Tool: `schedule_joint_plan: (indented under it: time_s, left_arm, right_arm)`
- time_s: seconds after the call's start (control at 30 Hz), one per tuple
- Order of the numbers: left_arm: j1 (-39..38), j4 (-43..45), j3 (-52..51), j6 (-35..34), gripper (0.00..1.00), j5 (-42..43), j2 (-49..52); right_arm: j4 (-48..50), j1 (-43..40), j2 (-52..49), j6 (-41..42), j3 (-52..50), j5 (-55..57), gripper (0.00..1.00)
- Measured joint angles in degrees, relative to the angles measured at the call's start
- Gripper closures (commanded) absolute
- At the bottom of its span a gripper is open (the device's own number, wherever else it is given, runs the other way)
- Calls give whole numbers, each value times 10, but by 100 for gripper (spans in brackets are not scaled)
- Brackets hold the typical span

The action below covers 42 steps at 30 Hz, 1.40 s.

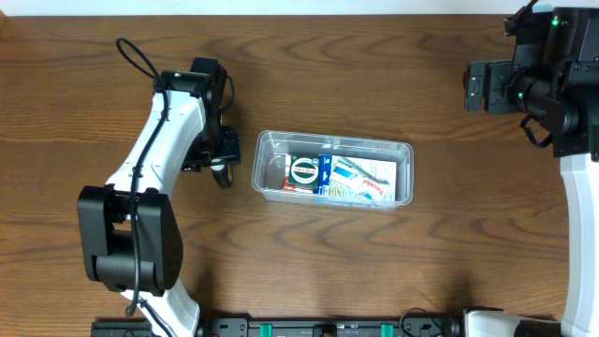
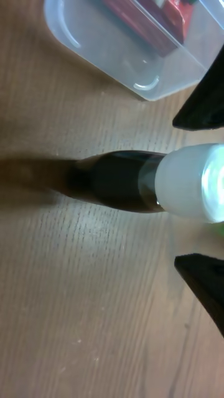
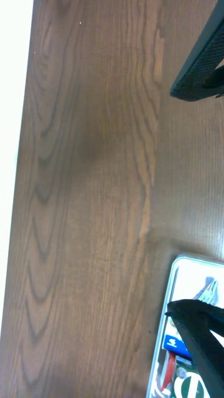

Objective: Pack container
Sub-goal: 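Grasp the black-and-white bottle with left gripper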

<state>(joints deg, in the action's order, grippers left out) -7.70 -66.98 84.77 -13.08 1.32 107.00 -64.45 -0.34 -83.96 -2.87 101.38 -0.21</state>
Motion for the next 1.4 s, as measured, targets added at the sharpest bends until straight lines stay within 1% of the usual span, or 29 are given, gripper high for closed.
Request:
schedule_joint_plan:
  time_s: [0.07, 0.13, 0.27, 0.37, 0.47, 0.5, 0.73, 0.83, 0.9, 1.1, 1.23, 1.27, 1.3, 1.4]
  left_arm:
    - [0, 0, 0, -1, 45, 0, 0]
    - [0, 0, 0, -1, 48, 0, 0]
    - [0, 0, 0, 0, 48, 3, 0]
    - [0, 3, 0, 0, 50, 11, 0]
    - [0, 6, 0, -2, 60, 21, 0]
    - [0, 7, 0, -1, 62, 25, 0]
    - [0, 12, -2, 0, 65, 33, 0]
    - [0, 21, -12, -1, 72, 34, 0]
    - [0, 26, -17, -2, 78, 35, -1]
    - [0, 32, -20, 0, 81, 34, -4]
    - [0, 29, -20, 0, 81, 34, -4]
    - [0, 27, -20, 0, 81, 34, -4]
    - [0, 23, -19, 0, 85, 34, -4]
    - [0, -2, -18, 0, 85, 34, -4]
  right_arm:
    - [0, 0, 0, 0, 0, 0, 1]
    - [0, 0, 0, 0, 0, 0, 1]
    - [0, 0, 0, 0, 0, 0, 1]
    - [0, 0, 0, 0, 0, 0, 1]
    - [0, 0, 0, 0, 0, 0, 1]
    - [0, 0, 0, 0, 0, 0, 1]
    - [0, 0, 0, 0, 0, 0, 1]
    - [0, 0, 0, 0, 0, 0, 1]
    - [0, 0, 0, 0, 0, 0, 1]
    - [0, 0, 0, 0, 0, 0, 1]
    - [0, 0, 0, 0, 0, 0, 1]
    - [0, 0, 0, 0, 0, 0, 1]
    - [0, 0, 0, 0, 0, 0, 1]
    - [0, 0, 0, 0, 0, 0, 1]
